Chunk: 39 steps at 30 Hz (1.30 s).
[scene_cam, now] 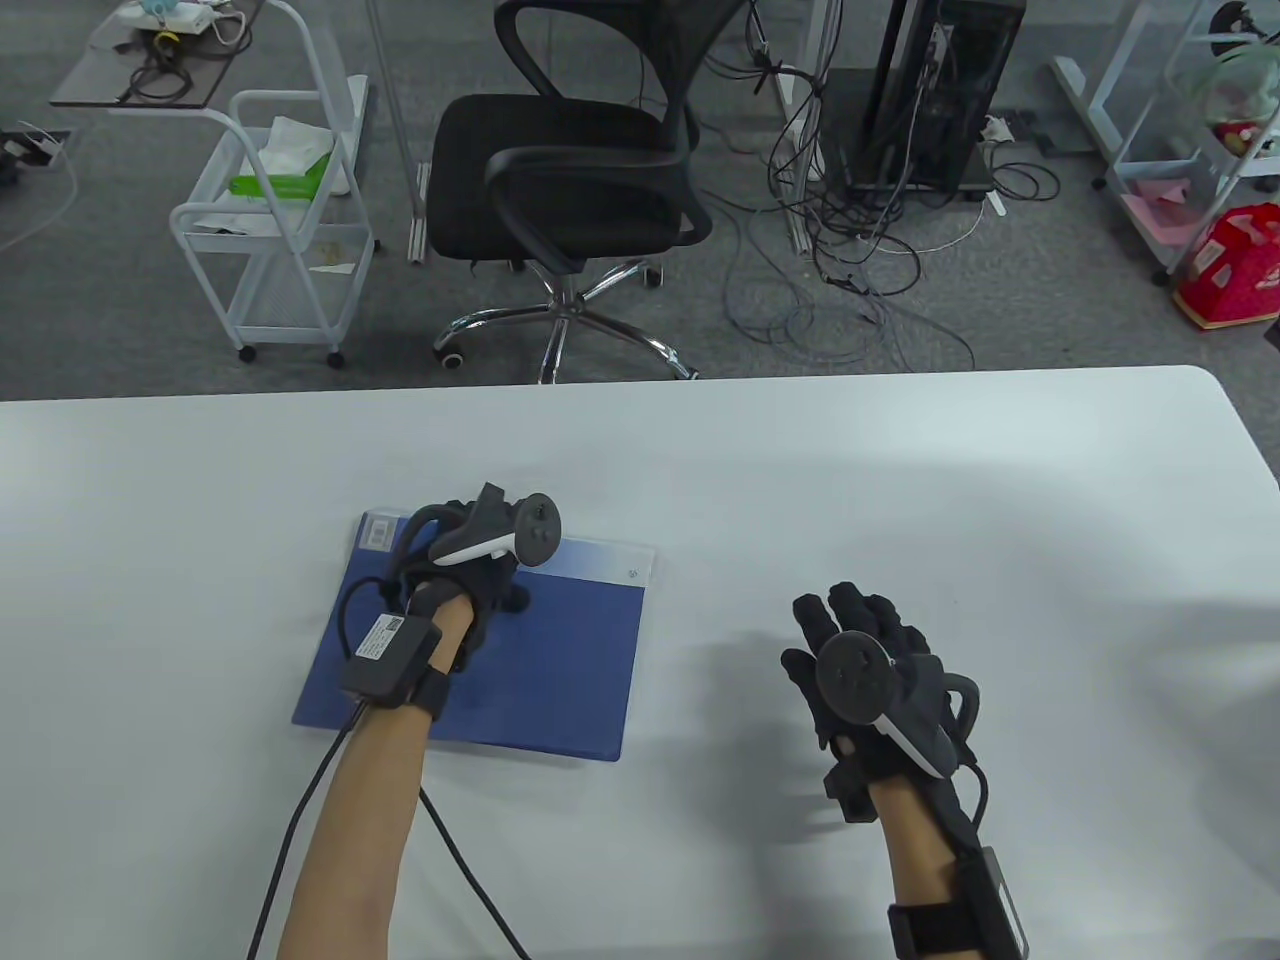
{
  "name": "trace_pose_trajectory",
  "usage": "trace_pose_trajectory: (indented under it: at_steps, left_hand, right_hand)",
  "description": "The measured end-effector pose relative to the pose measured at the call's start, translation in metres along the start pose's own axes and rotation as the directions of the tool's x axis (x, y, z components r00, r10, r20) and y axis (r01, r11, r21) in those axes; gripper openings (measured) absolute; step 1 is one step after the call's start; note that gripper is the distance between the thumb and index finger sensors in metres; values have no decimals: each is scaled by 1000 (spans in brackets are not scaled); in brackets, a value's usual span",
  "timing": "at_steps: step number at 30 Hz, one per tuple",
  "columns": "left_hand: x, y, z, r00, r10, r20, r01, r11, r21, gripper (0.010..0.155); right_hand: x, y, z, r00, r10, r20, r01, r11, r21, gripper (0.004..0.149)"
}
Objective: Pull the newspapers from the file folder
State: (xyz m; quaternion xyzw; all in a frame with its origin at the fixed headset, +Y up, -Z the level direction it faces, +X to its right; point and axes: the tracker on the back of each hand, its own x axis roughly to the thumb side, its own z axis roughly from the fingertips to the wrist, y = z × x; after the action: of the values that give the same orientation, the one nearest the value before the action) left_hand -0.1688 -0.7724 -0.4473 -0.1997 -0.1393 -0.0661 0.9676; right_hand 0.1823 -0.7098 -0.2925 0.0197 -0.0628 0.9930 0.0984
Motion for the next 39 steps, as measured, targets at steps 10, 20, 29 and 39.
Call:
trace_pose_trajectory:
  at_steps: [10,20,29,39]
  left_hand:
    - [-7,23,48,999,40,29,-47,935,351,60]
    - [-47,93,149,856,477,200,-517,771,372,49]
    - [-69,60,199,294,941,169,-907,219,359,52]
    - [-30,-45,155,182,974,-132,-924,215,317,58]
  right_hand:
    - [-1,-6,1,1000,30,3,-29,999,-42,60]
    - [-1,-16,3,1000,-9,8,10,996,-92,60]
    - [-3,-21,3,998,-59,1,59,992,-109,61]
    - [-9,-15,0,997,-69,-28,66,994,-84,61]
